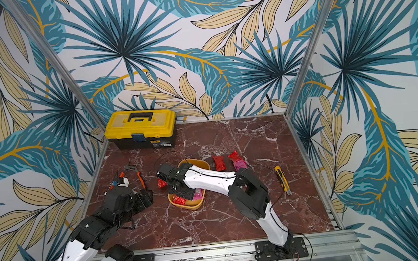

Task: Take the tea bags out of the storage box
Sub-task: Pick up the tea bag from the storage box.

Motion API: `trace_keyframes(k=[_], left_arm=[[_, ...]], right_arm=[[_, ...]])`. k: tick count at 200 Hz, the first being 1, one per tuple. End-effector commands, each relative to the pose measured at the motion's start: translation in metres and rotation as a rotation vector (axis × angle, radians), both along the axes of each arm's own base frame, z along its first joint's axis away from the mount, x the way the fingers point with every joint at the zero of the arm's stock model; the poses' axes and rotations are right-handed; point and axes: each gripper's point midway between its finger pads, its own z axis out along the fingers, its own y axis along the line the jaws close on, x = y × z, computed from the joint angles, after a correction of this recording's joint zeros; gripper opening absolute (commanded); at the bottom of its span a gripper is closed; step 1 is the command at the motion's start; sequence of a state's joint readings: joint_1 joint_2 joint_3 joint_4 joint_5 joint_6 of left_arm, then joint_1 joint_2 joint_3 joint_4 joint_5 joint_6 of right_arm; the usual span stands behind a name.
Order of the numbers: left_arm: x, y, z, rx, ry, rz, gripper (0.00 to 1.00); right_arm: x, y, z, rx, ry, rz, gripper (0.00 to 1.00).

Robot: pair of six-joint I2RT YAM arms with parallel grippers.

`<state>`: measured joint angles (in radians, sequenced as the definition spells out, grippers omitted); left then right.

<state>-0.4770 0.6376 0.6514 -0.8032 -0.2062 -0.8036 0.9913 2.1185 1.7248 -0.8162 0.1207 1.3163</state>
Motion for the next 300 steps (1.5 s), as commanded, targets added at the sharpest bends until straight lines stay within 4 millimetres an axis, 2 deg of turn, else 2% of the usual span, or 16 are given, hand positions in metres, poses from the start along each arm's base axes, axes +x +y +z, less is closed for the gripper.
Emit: trace_keyframes(k=[1,66,117,148,204,251,276,300], left_arm=[[-0.004,0.006,-0.011,0.025,0.015,0.01,0.94],[-0.005,0.006,-0.011,0.024,0.013,0.011,0.94],[-0.007,0.007,-0.011,0.027,0.017,0.009,0.94],[-0.007,0.008,-0.011,0.028,0.018,0.012,0.94],[-0.005,0.006,-0.004,0.028,0.012,0.008,0.94],[-0.001,0.004,0.008,0.035,0.003,-0.001,0.94],[0.003,0.0,0.013,0.032,0.004,-0.017,0.94],[0.008,-0.007,0.016,0.027,0.017,-0.039,0.94]], right_arm=[[-0.007,-0.004,-0.01,-0.05,0.032,0.011,0.71],[-0.007,-0.003,-0.019,-0.067,0.046,0.016,0.68],[-0.005,-0.004,-0.021,-0.079,0.039,0.022,0.59],[-0.004,-0.003,-0.016,-0.072,0.028,0.033,0.53],[0.0,-0.004,0.008,-0.055,-0.025,0.067,0.49],[0.008,-0.011,0.042,-0.042,-0.106,0.098,0.48],[0.014,-0.024,0.061,-0.042,-0.149,0.099,0.48],[0.024,-0.048,0.076,-0.05,-0.179,0.082,0.48]])
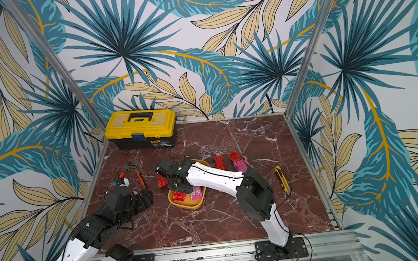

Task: Take the tea bags out of the storage box
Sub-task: Pick up the tea bag from the storage box, then place the tea bag at the center of the board.

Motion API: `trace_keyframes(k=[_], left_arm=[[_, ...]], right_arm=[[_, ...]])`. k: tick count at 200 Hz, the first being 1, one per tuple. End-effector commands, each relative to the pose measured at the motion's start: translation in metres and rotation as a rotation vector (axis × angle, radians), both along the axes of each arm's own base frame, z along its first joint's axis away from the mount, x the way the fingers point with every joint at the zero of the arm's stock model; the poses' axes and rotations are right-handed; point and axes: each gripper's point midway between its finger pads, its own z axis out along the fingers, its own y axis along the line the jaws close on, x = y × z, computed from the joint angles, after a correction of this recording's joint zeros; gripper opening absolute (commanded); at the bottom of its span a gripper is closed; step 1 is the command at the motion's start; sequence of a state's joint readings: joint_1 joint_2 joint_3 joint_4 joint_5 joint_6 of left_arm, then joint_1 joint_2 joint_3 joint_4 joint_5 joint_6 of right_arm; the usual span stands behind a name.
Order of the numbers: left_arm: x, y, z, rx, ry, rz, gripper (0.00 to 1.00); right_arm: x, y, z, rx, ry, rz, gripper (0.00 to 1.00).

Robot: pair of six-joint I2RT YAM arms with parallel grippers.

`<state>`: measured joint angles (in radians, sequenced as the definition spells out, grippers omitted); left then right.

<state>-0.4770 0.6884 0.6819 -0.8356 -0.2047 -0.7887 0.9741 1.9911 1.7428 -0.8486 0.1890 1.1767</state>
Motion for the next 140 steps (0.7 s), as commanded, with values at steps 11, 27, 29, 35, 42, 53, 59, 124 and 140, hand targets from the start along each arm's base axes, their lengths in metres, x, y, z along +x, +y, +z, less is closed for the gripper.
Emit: trace_keyframes(k=[11,27,29,35,42,53,59,124,140], left_arm=[[0.011,-0.012,0.02,-0.016,-0.02,-0.042,0.94],[0.016,-0.021,0.02,-0.031,-0.003,-0.07,0.93],[0.017,-0.023,0.02,-0.033,-0.001,-0.075,0.93],[0.018,-0.027,0.021,-0.041,0.009,-0.086,0.93],[0.021,-0.032,0.022,-0.047,0.021,-0.101,0.93],[0.025,-0.041,0.023,-0.051,0.037,-0.123,0.92],[0.028,-0.046,0.023,-0.05,0.041,-0.134,0.92],[0.052,-0.116,0.029,-0.045,0.039,-0.261,0.92],[0.056,-0.134,0.028,-0.047,0.045,-0.292,0.92]], right_arm=[[0.015,-0.05,0.018,-0.068,-0.049,-0.026,0.48],[0.024,-0.072,0.024,-0.076,-0.058,-0.043,0.47],[0.025,-0.075,0.024,-0.076,-0.058,-0.046,0.47],[0.028,-0.085,0.026,-0.078,-0.056,-0.058,0.47],[0.029,-0.093,0.027,-0.08,-0.056,-0.061,0.47],[0.041,-0.121,0.028,-0.089,-0.052,-0.109,0.47],[0.045,-0.133,0.029,-0.096,-0.056,-0.123,0.48],[0.074,-0.253,0.042,-0.204,-0.104,-0.253,0.5],[0.082,-0.277,0.037,-0.203,-0.089,-0.296,0.5]])
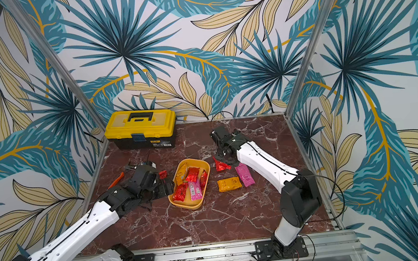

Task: Take the tea bags out of the storage box
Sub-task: Place the tea bag at the center of the board.

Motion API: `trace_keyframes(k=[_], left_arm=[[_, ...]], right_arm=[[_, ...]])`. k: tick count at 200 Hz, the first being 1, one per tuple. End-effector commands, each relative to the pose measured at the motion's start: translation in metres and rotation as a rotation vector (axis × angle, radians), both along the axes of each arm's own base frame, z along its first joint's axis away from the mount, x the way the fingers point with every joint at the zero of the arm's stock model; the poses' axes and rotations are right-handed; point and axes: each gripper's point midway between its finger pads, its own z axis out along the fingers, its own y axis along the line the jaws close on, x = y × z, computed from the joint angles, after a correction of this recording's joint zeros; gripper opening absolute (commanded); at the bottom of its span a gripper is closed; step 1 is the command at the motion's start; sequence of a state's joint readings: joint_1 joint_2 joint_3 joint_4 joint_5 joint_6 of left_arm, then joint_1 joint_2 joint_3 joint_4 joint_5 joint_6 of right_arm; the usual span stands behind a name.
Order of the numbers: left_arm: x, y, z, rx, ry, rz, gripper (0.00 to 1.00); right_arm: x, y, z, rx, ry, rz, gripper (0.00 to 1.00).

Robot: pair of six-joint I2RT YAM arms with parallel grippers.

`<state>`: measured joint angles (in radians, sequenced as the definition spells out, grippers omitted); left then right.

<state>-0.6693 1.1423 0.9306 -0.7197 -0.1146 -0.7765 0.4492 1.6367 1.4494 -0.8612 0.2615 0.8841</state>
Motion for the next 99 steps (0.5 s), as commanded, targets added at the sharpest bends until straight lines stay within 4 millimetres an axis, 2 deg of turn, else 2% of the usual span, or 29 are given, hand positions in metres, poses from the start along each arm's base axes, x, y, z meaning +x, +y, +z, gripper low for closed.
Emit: trace_keyframes(k=[1,26,47,68,99], left_arm=[[0.016,-0.031,0.022,-0.053,-0.058,-0.033,0.92],[0.017,-0.056,0.018,-0.05,-0.045,-0.078,0.92],[0.016,-0.067,0.016,-0.053,-0.039,-0.096,0.92],[0.014,-0.07,0.013,-0.051,-0.032,-0.098,0.92],[0.011,-0.064,0.01,-0.039,-0.027,-0.089,0.92]], right_arm=[[0.002,-0.035,-0.008,-0.049,0.025,-0.009,0.5],[0.011,-0.073,-0.018,-0.1,0.043,-0.072,0.5],[0.02,-0.099,-0.036,-0.088,0.083,-0.129,0.49],[0.029,-0.119,-0.054,-0.072,0.117,-0.172,0.49],[0.042,-0.134,-0.084,-0.067,0.182,-0.173,0.49]])
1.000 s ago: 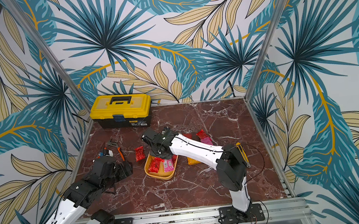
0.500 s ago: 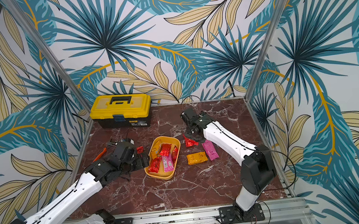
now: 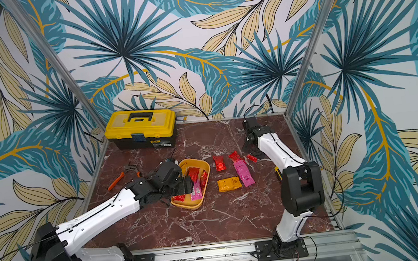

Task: Take the tea bags out of the storage box
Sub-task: Place the tea bag at the center of the board.

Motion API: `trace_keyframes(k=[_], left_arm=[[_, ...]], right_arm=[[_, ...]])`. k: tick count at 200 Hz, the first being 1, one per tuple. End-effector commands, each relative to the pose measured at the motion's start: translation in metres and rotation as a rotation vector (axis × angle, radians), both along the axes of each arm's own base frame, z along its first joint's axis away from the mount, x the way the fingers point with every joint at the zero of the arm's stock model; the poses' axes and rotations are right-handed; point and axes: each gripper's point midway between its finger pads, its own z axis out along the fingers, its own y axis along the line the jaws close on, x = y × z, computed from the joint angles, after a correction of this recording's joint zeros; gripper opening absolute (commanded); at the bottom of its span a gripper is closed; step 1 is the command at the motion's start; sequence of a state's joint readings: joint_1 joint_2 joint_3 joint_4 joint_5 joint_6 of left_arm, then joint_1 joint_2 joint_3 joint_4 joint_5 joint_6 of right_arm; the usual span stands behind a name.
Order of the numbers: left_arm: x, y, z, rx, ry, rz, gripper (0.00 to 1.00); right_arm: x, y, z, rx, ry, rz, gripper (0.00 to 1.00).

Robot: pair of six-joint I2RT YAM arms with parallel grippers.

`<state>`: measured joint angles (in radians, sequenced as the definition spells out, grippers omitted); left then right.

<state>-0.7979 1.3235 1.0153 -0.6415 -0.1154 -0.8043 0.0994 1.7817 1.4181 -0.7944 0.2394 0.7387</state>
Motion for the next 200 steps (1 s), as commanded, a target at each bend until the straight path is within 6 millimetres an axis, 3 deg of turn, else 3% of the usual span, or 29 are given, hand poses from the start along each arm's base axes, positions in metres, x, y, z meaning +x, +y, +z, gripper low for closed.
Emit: trace_keyframes(k=[1,40,91,165,200], left_arm=[[0.006,-0.004,0.021,-0.039,-0.047,0.018,0.92],[0.005,0.007,0.022,-0.004,-0.056,0.035,0.93],[0.011,0.016,0.021,0.077,-0.078,0.04,0.95],[0.017,0.009,0.017,0.152,-0.04,-0.013,0.93],[0.02,0.002,0.014,0.161,-0.025,-0.038,0.89]], right_arm=[[0.008,-0.004,-0.024,0.012,0.054,0.036,0.49],[0.012,-0.013,-0.055,0.063,0.104,0.027,0.49],[0.011,-0.018,-0.072,0.083,0.121,0.052,0.51],[0.009,-0.014,-0.058,0.086,0.063,0.117,0.71],[0.005,-0.014,-0.037,0.071,-0.005,0.138,0.71]])
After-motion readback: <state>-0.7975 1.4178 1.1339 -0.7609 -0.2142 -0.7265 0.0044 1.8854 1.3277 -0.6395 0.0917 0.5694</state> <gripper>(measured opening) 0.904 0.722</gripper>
